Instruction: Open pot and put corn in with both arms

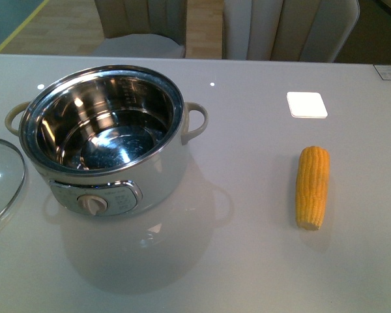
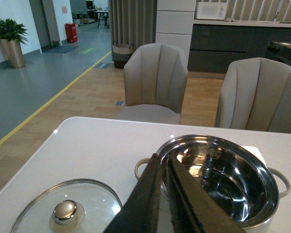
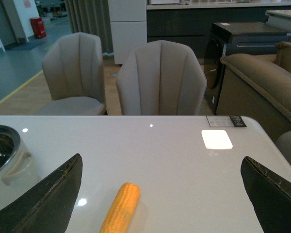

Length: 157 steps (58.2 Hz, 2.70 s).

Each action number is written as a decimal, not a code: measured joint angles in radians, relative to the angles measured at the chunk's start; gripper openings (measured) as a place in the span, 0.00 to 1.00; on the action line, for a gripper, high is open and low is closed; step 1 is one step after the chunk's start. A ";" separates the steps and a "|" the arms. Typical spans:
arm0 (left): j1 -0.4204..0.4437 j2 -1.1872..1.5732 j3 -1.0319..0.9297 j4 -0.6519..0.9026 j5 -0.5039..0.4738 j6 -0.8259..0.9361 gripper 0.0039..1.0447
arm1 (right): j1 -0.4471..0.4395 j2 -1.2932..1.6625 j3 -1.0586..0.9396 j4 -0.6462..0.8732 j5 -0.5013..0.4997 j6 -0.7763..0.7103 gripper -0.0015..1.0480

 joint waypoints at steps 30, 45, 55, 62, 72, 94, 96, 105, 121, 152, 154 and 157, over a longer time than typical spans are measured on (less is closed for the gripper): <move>0.000 0.000 0.000 0.000 0.000 0.000 0.93 | 0.000 0.000 0.000 0.000 0.000 0.000 0.92; 0.000 0.000 0.000 -0.001 0.000 0.000 0.93 | -0.021 0.507 0.190 -0.382 0.026 0.170 0.92; 0.000 -0.001 0.000 -0.001 0.000 0.000 0.93 | 0.006 0.861 0.241 -0.071 0.020 0.185 0.92; 0.000 -0.001 0.000 -0.001 0.000 0.000 0.93 | 0.047 1.180 0.294 0.172 0.020 0.187 0.92; 0.000 -0.001 0.000 -0.001 0.000 0.000 0.93 | 0.098 1.591 0.422 0.401 0.048 0.214 0.92; 0.000 -0.001 0.000 -0.001 0.000 0.000 0.93 | 0.194 2.073 0.728 0.419 0.118 0.340 0.92; 0.000 -0.001 0.000 -0.001 0.000 0.000 0.93 | 0.195 2.095 0.749 0.414 0.120 0.344 0.92; 0.000 -0.001 0.000 -0.001 0.000 0.000 0.93 | 0.194 2.164 0.819 0.402 0.138 0.347 0.92; 0.000 -0.001 0.000 -0.001 0.000 0.000 0.93 | 0.187 2.250 0.888 0.406 0.132 0.347 0.92; 0.000 -0.001 0.000 -0.001 0.000 0.000 0.93 | 0.211 2.206 0.830 0.327 0.060 0.291 0.29; 0.000 -0.001 0.000 -0.001 0.000 0.000 0.93 | 0.211 2.173 0.813 0.327 0.047 0.290 0.28; 0.000 -0.001 0.000 -0.001 0.000 0.000 0.93 | 0.210 2.124 0.790 0.327 0.028 0.289 0.26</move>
